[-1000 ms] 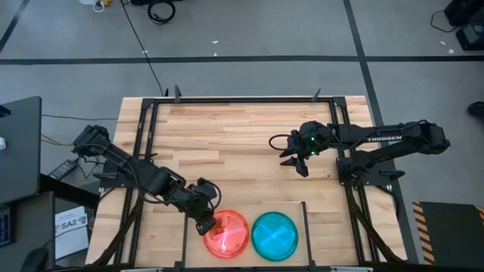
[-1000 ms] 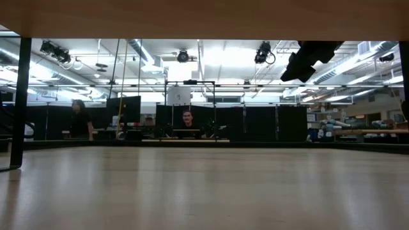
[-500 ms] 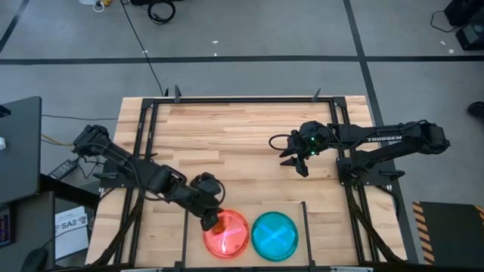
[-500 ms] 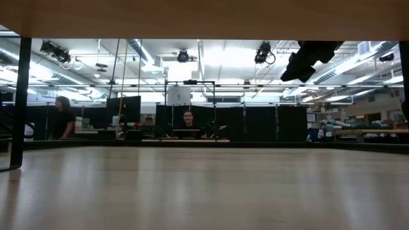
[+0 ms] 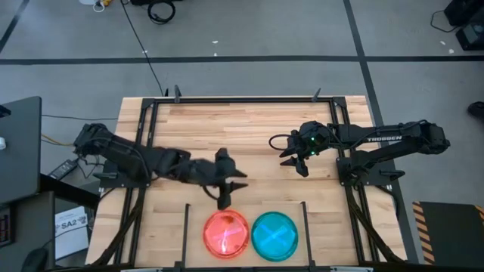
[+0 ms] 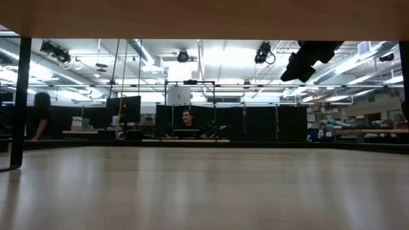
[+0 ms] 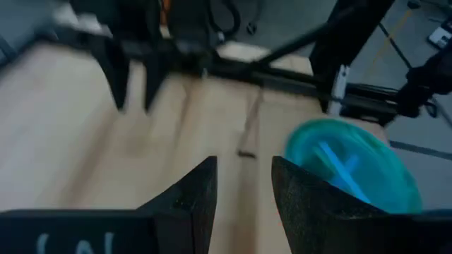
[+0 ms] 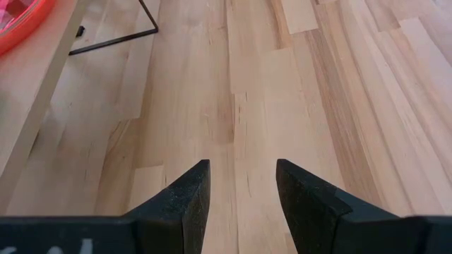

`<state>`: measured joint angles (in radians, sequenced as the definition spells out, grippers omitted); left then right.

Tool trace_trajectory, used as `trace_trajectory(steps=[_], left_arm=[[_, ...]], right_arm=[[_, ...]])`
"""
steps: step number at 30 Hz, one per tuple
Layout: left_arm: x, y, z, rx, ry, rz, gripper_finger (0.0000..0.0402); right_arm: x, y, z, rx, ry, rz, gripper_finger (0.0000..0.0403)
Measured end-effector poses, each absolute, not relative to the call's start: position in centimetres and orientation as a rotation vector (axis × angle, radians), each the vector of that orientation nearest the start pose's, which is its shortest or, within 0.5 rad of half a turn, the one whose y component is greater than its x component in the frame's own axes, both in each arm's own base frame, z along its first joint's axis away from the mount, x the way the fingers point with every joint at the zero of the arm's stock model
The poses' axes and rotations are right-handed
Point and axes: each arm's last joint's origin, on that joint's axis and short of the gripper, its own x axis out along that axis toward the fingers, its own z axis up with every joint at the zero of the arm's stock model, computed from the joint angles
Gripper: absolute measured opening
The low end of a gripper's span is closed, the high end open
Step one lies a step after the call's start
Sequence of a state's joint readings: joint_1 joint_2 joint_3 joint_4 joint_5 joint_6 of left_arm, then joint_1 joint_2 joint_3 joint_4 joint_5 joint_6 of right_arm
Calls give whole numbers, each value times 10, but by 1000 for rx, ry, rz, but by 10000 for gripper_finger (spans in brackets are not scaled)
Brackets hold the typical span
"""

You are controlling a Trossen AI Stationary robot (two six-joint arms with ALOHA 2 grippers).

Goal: Place and stack plates onto a shelf
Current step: Return to Home Position

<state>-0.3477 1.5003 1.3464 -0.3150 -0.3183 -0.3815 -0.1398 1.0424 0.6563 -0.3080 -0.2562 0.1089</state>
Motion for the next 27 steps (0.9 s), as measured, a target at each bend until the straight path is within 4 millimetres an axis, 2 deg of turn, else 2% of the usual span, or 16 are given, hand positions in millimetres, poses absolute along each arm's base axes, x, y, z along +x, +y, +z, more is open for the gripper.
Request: trace_trajectory(steps=[5, 10, 13, 20, 27], left_arm=[[316, -85, 360, -87, 390, 65, 141], [294, -65, 386, -9, 324, 80, 141], [271, -55, 404, 16, 284, 88, 141], [203, -38, 435, 29, 245, 95, 141], [138, -28, 447, 34, 211, 122, 141]], right_arm=[[209, -22, 234, 241, 687, 74, 169], [209, -22, 233, 241, 688, 74, 169], [209, -22, 233, 241, 688, 74, 169], [209, -22, 234, 241, 687, 74, 169], [209, -22, 234, 241, 687, 74, 169]])
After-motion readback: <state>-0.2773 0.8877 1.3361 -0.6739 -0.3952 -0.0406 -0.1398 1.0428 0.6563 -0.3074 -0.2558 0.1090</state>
